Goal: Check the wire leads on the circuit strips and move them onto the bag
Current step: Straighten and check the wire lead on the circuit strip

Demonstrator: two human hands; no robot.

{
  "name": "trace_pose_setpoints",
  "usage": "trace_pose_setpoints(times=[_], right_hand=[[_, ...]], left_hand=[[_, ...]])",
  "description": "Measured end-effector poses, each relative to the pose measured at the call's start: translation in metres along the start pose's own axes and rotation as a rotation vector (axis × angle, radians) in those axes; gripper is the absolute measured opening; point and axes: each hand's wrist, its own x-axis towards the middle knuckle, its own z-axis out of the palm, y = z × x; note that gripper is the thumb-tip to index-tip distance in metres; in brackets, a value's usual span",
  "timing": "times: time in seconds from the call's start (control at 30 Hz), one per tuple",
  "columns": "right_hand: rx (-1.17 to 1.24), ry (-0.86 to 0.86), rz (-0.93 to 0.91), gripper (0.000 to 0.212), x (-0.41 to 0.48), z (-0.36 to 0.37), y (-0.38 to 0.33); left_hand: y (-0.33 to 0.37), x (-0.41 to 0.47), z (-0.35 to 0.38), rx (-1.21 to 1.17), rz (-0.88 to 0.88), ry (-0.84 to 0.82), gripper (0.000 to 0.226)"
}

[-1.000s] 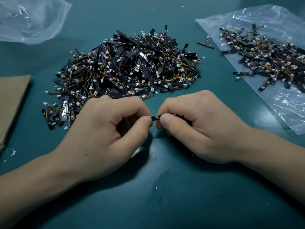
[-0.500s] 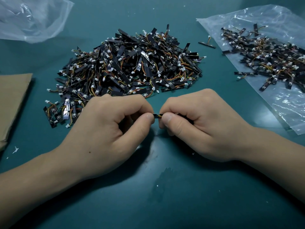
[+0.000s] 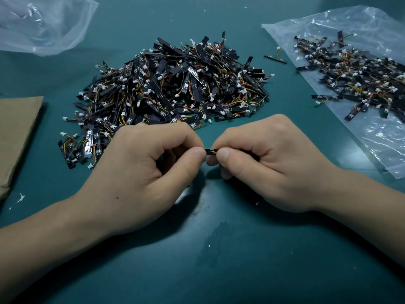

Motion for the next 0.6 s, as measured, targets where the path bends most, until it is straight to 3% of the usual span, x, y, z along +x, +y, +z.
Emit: trace_pose_setpoints(times=[0.6], right_hand=[[-0.013, -0.068, 0.052, 0.025, 0.0008, -0.0008, -0.0010]], left_hand=[[-0.0005, 0.0002, -0.0008, 0.022, 0.013, -0.035, 0.047]])
